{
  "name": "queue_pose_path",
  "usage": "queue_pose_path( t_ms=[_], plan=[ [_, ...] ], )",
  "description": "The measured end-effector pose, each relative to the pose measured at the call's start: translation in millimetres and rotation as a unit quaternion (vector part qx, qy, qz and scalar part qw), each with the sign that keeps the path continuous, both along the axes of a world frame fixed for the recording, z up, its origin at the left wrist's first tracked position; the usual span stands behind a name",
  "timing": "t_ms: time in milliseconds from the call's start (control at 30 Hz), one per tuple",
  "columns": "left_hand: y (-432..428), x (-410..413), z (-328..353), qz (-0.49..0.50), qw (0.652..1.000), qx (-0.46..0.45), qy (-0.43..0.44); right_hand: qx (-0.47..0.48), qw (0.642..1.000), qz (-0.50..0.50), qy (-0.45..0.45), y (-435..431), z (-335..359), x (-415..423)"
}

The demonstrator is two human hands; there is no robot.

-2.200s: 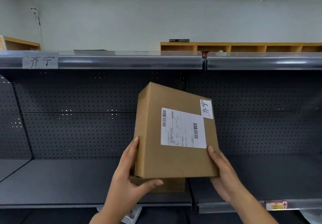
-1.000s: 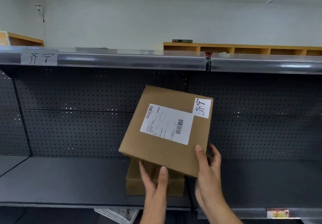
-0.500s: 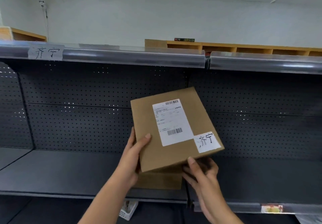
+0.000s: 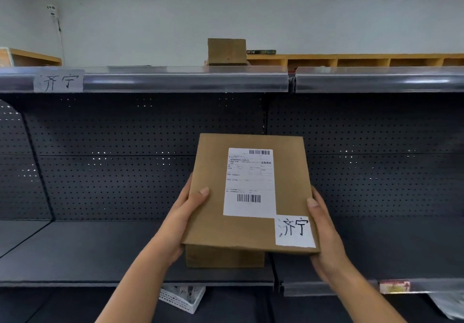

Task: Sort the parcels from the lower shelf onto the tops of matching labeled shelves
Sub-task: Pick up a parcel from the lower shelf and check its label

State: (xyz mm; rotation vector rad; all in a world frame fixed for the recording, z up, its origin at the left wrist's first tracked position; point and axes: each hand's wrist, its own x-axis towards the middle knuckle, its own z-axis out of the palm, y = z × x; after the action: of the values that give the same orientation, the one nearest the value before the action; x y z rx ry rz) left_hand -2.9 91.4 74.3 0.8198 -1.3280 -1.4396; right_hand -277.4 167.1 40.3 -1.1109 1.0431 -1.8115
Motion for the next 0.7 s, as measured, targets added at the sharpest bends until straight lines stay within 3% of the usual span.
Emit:
queue_pose_path(
  t_ms=[100,433,700],
  plan=[
    [4,-4,-2,0.039,0.999,-0.009,0.011,-0.002,1.000,-0.002,-0.017,3,-4,0],
    [9,-6,-7,0.032,0.998,-0.042,-0.040,0.025,0.997,0.020,0.069,-1,9,-14],
    [11,-13,-9,0.058,0.997,-0.043,-0.034,0.027,0.997,0.007,0.072,2,14,-6]
  ],
)
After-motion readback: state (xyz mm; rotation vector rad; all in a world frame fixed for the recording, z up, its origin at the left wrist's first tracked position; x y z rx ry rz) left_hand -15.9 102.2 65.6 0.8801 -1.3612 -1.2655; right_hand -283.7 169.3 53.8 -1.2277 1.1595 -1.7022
